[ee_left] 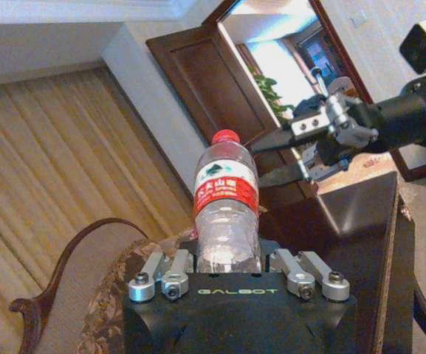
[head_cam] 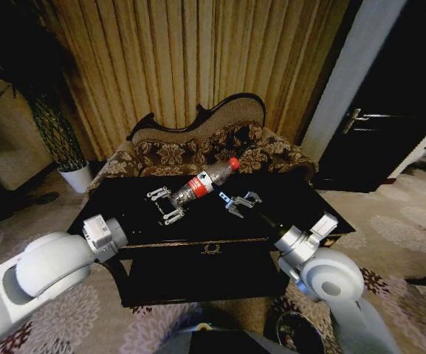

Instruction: Move to the front of the table and place the trash on the table into the trash bin.

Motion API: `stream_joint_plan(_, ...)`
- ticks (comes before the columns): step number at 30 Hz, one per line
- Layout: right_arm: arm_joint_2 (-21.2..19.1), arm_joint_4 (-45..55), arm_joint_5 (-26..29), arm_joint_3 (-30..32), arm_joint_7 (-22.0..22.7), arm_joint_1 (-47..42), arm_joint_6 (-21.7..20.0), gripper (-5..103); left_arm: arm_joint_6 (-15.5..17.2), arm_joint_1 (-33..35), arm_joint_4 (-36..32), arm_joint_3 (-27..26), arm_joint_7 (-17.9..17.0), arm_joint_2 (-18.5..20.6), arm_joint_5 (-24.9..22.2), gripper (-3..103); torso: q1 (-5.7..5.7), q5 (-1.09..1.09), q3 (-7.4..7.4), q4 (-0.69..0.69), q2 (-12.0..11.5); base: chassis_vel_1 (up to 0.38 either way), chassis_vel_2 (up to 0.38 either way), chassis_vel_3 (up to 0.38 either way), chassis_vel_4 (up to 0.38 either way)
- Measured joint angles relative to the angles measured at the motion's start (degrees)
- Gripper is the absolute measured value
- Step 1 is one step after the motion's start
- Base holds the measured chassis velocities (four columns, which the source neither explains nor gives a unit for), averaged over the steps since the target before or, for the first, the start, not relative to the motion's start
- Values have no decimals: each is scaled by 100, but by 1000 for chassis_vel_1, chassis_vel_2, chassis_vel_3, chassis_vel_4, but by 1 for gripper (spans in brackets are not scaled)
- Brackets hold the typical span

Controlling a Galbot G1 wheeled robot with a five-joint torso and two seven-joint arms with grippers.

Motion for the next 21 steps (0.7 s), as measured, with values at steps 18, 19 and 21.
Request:
stream_joint_plan(18,39,-56,-33,-68,-11,17,-7,100,-361,-71,16,-106,270,527,-53,37,0,0,0,0,0,0,0,0,0)
stream_joint_plan(19,40,-53,-31,-55,-11,12,-5,100,-363,-71,15,-106,273,527,-53,37,0,0,0,0,0,0,0,0,0)
stream_joint_plan(21,43,-51,-30,-33,-12,-3,0,100,-364,-70,13,-110,276,526,-55,37,0,0,0,0,0,0,0,0,0)
